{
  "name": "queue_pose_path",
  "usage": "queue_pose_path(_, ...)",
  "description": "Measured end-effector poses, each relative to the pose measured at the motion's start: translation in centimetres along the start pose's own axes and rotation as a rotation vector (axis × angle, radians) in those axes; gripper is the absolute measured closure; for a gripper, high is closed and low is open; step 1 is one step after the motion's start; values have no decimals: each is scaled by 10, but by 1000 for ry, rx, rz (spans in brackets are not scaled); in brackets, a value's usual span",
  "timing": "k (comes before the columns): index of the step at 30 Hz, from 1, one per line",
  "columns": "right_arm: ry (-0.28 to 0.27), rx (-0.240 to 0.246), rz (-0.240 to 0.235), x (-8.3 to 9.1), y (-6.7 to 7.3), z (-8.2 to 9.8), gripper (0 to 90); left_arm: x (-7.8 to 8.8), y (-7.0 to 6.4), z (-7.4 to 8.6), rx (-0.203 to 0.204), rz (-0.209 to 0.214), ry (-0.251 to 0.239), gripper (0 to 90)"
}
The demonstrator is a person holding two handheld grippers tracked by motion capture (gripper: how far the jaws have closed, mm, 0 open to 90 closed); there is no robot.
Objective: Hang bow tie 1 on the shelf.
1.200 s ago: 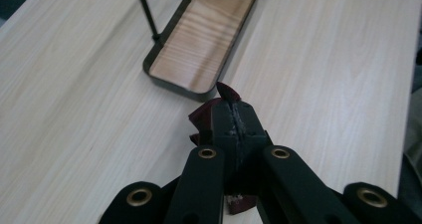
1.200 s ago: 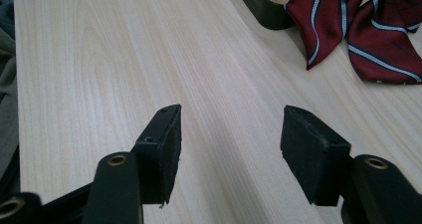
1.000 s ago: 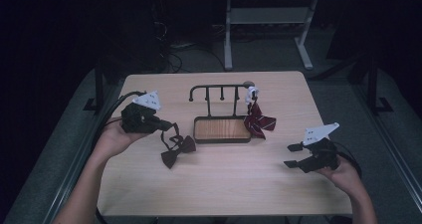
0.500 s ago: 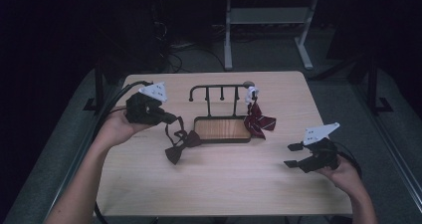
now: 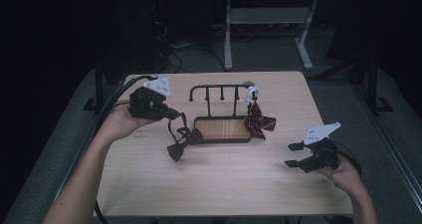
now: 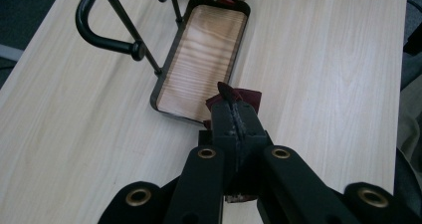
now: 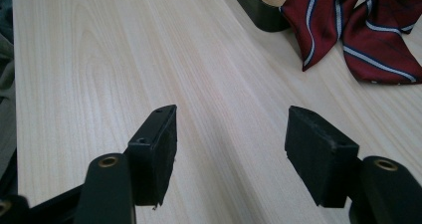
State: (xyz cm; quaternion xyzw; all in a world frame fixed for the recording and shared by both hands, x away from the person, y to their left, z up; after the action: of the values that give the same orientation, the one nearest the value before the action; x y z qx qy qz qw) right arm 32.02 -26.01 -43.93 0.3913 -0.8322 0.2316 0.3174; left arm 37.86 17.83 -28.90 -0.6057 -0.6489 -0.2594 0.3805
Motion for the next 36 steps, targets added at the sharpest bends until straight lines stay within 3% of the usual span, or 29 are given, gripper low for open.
queue_pose_path(21, -15, 0, 0, 3, -1, -1, 368, 2, 17, -37, -29, -9, 61, 893)
queue_pose_path(36, -21, 0, -6, 4, -2, -1, 368, 2, 39, -50, -12, 4, 93, 891)
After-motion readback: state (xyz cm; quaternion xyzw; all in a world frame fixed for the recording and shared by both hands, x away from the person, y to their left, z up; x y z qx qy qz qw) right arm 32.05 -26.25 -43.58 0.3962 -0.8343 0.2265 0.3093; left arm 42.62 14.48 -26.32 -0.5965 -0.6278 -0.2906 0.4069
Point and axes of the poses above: each handheld gripper's, and its own axes: x roughly backward along the jaws, z roughly out of its underside, y roughly to its left, the point moved 3 cm from there along -x, roughly forward along the jaws, and after that the axes turned 15 degrees about z, right-handed, at the moved point
